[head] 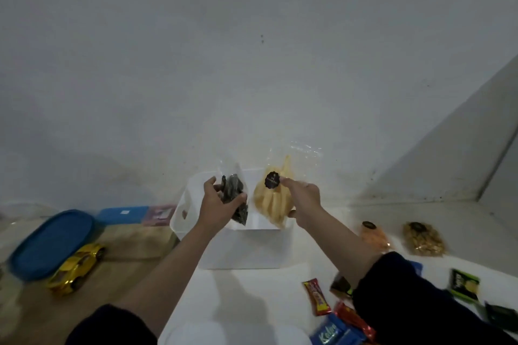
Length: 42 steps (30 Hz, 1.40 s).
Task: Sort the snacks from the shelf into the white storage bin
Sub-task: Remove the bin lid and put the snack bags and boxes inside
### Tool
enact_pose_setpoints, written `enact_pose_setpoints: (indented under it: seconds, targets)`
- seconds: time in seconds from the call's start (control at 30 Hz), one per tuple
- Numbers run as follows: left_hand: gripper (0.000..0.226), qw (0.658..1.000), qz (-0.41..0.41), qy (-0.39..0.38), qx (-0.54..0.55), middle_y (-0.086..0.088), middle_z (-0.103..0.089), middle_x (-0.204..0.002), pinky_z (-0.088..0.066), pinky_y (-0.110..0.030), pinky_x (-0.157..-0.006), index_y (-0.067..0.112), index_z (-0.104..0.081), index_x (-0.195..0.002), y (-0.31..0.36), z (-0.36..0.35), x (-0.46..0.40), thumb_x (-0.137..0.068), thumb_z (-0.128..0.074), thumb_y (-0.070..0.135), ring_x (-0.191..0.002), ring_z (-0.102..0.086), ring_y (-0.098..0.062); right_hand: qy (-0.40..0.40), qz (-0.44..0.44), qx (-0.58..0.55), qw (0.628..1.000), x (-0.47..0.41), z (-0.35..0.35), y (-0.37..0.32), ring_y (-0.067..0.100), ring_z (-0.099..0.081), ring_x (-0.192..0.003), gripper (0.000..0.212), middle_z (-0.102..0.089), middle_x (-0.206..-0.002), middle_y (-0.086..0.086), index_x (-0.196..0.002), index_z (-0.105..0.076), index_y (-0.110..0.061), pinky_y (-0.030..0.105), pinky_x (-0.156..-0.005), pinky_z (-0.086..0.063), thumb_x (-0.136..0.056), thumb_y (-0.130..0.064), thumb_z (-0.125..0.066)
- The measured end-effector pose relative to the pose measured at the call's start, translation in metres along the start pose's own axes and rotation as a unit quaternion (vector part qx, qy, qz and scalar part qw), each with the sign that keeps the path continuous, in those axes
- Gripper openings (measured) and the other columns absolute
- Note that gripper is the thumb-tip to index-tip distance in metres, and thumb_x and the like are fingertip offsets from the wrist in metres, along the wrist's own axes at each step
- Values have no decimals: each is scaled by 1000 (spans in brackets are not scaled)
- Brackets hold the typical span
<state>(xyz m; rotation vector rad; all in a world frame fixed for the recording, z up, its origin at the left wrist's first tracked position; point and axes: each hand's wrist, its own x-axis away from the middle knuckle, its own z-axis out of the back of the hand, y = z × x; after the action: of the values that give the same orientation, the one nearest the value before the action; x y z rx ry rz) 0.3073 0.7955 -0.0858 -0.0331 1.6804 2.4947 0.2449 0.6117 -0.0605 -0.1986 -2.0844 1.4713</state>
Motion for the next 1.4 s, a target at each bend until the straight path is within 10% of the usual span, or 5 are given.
enact_pose_setpoints:
  seconds: [0.13,0.37,0.8,1.07,1.4]
  targets:
    - [87,998,29,-56,-27,-8,-46,-134,-46,-34,-97,8,-23,-142,-23,10,-35,-77,-77,25,-111,-50,-20,37,-7,10,999,-16,-41,14,26,-59,-102,56,-60,-118,7,-126,-51,-13,38,-86,-50,-77,-27,-72]
    - [67,978,80,-187,-54,-14,-53,-120,-50,-34,-84,11,-37,-124,-59,-13,-77,-73,-80,16,-101,-56,-23,84,-7,164,983,-44,-66,32,24,-58,-87,10,-66,-99,8,-84,-62,-13,36,-85,-51,-85,-23,-59]
    - [80,917,44,-308,-250,-9,-37,-150,-50,-36,-90,23,-19,-150,-88,-54,-117,-86,-65,38,-124,-49,-31,73,-82,207,972,-86,-60,58,19,-53,-79,20,-53,-85,7,-106,-55,-8,20,-64,-48,-97,-14,-39]
    - [83,906,119,-389,-119,-12,-41,-144,-44,-44,-100,16,-27,-146,-68,-73,-109,-77,-72,0,-124,-48,-33,65,-71,194,976,-90,-47,36,39,-45,-124,36,-48,-133,26,-123,-49,7,47,-106,-36,-96,-15,-43]
    - [56,961,80,-238,-114,-17,-49,-132,-43,-28,-85,6,-34,-140,-1,-69,-72,-88,-55,6,-105,-52,-24,102,51,123,986,-43,-13,3,15,-21,-57,34,-22,-63,1,-62,-25,-19,29,-55,-20,-87,-6,-44]
